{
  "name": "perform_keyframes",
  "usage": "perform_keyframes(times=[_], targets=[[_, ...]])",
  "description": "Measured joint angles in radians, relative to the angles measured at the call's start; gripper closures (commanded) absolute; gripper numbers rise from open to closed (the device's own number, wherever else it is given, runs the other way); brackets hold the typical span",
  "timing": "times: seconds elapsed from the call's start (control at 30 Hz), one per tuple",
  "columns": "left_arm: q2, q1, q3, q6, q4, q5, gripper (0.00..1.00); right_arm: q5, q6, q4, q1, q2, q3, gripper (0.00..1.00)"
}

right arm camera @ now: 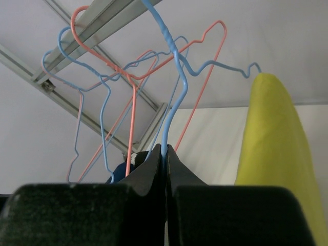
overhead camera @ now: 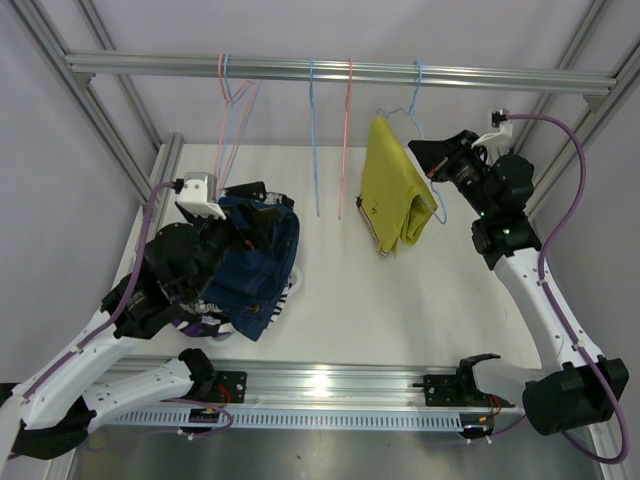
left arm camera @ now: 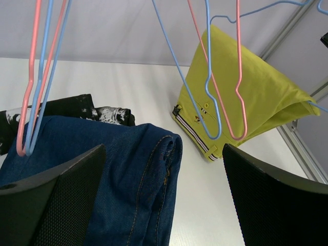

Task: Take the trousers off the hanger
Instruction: Pick up the hanger from the clothesline.

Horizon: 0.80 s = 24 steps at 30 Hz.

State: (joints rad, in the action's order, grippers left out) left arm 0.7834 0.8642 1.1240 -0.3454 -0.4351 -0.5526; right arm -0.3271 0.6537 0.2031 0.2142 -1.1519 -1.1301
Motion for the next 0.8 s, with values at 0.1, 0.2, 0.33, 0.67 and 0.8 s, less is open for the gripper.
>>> perform_keyframes(times=[0.1, 0.2, 0.33, 0.67, 0.8], targets=[[0.002, 0.0, 0.0, 0.0, 0.0, 0.005, 0.01, 0.02, -0.033, -0.05, 0.015, -0.006, -0.037, 1.0], [0.002, 0.0, 0.0, 0.0, 0.0, 0.007, 0.0, 0.037, -0.055, -0.083, 0.026, -0.019, -0.071, 1.0], [0.002, 0.0, 0.0, 0.0, 0.0, 0.007, 0.01, 0.08, -0.079, -0.102, 0.048, -0.029, -0.089, 1.0], [0.002, 0.0, 0.0, 0.006, 0.0, 0.007, 0.01, 0.121, -0.132, -0.166, 0.08, -0.061, -0.17, 1.0], [0.002, 0.0, 0.0, 0.006, 0.0, 0.007, 0.0, 0.126, -0.15, -0.195, 0.084, -0.074, -0.225, 1.0]])
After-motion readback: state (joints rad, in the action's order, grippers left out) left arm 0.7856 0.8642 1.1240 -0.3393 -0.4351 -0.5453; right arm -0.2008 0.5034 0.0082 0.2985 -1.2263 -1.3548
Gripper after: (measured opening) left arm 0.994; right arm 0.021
